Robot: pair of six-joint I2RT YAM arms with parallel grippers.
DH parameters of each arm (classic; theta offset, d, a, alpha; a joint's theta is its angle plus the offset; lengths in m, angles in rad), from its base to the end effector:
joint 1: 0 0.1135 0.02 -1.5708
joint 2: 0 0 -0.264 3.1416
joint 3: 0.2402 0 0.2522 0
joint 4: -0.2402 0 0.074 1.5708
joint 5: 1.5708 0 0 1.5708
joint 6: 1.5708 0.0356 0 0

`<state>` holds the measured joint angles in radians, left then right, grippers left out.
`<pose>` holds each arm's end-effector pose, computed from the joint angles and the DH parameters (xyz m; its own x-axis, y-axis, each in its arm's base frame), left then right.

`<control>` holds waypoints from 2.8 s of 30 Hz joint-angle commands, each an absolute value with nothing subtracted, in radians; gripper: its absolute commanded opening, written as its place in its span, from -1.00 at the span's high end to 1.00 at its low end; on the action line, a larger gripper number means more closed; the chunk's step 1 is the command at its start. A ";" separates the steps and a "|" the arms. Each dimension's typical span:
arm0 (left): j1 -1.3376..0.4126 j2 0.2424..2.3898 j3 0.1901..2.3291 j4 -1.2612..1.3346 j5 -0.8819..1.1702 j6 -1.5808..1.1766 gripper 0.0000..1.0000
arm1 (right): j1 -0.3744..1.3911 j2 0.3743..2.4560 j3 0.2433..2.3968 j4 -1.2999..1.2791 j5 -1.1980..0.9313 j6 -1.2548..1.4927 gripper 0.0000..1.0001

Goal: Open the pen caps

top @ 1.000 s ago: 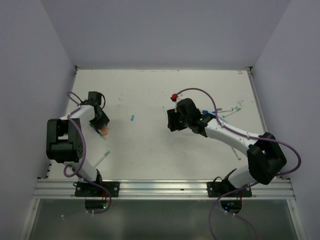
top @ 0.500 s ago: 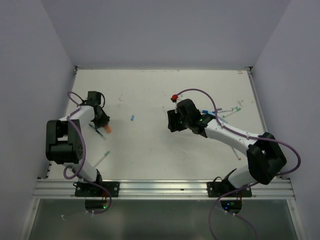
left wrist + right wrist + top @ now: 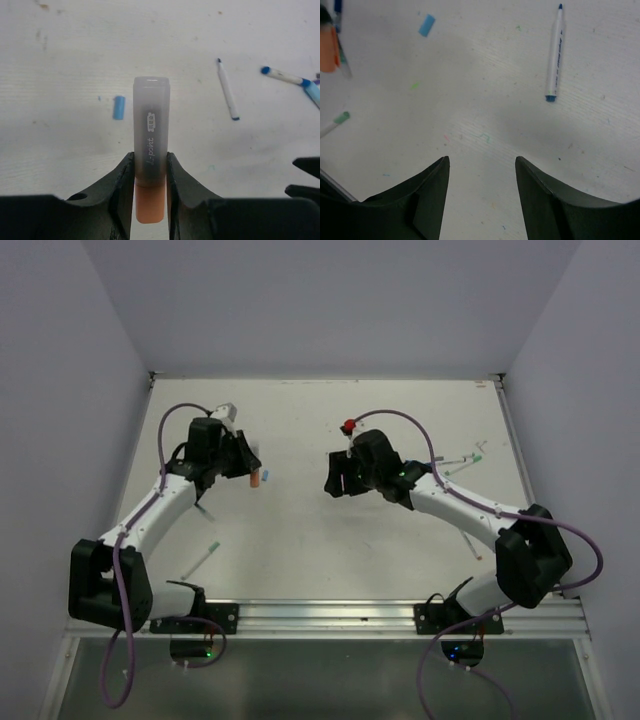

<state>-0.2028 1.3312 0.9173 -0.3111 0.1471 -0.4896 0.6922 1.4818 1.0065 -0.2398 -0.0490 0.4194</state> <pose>0.2806 -0.0630 0.2539 -0.7175 -0.3274 -0.6149 -0.0348 0.8984 -0.4378 0.2487 0.2085 0.2459 -0.7322 -0.0787 -0.6765 -0.4027 0.8511 0.3368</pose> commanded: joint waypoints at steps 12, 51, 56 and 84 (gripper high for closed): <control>-0.386 1.256 0.769 -0.078 0.480 -0.463 1.00 | 0.667 1.566 1.134 0.003 -0.276 0.669 -0.20; -0.471 1.164 0.606 0.054 0.416 -0.523 -0.30 | 0.747 1.618 1.147 0.064 -0.143 0.822 1.00; -0.477 1.198 0.623 0.057 0.411 -0.515 -0.02 | 0.747 1.617 1.146 0.083 -0.172 0.834 1.00; -0.602 1.148 0.549 0.037 0.215 -0.538 1.00 | 0.617 1.707 1.330 0.003 -0.094 0.926 1.00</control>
